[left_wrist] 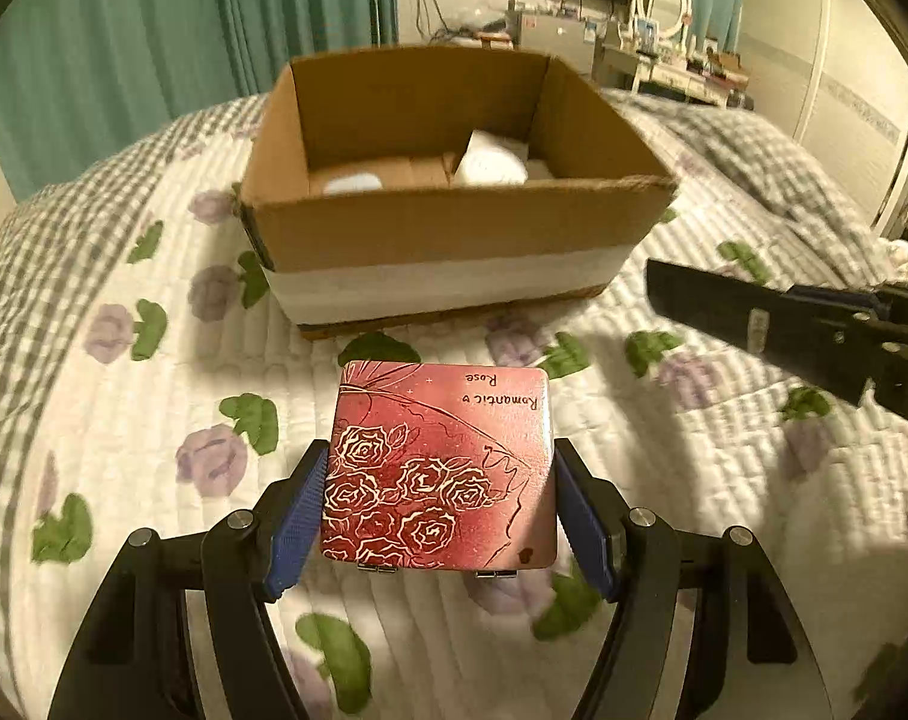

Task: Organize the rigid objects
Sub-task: 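Lower the red card and black remote into the box and release both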

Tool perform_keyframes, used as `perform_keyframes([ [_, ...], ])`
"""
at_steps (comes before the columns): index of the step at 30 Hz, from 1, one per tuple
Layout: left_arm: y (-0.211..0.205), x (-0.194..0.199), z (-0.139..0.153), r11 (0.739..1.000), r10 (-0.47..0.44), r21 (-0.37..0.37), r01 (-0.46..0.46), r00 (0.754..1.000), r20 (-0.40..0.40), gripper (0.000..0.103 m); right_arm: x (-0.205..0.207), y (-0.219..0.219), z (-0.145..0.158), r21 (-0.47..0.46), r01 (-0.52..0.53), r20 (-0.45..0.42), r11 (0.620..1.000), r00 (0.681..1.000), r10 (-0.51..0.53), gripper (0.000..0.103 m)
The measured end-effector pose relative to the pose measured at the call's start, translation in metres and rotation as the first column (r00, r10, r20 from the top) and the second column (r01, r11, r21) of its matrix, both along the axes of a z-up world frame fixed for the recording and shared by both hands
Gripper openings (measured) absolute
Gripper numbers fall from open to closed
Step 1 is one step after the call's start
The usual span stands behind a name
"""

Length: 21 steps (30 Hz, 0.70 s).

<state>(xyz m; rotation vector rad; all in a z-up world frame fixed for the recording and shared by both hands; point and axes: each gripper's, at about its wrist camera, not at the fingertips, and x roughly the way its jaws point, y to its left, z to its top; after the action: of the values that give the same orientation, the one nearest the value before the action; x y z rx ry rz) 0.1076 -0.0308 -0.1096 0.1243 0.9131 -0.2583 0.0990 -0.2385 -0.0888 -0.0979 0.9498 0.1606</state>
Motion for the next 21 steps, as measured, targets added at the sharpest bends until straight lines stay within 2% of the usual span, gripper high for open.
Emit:
perform_keyframes([
  [6, -0.003, -0.034, 0.028, 1.0, -0.01, -0.019, 0.011, 0.997, 0.075, 0.072, -0.02, 0.005, 0.024, 0.011, 0.006, 0.046, 1.0, 0.999, -0.007, 0.017],
  [11, -0.003, -0.031, 0.066, 0.997, 0.009, -0.075, 0.001, 0.991, 0.131, 0.072, -0.029, 0.009, 0.063, 0.052, -0.006, 0.135, 0.999, 0.991, -0.001, 0.017],
  [15, 0.003, -0.013, 0.099, 0.991, 0.027, -0.133, -0.005, 0.986, 0.165, 0.072, -0.022, 0.017, 0.095, 0.077, -0.037, 0.209, 0.996, 0.978, 0.02, 0.017],
  [21, -0.001, 0.04, 0.124, 0.996, 0.056, -0.082, -0.04, 0.977, 0.208, 0.072, 0.022, 0.027, 0.122, 0.143, -0.066, 0.268, 0.987, 0.963, 0.026, 0.017],
])
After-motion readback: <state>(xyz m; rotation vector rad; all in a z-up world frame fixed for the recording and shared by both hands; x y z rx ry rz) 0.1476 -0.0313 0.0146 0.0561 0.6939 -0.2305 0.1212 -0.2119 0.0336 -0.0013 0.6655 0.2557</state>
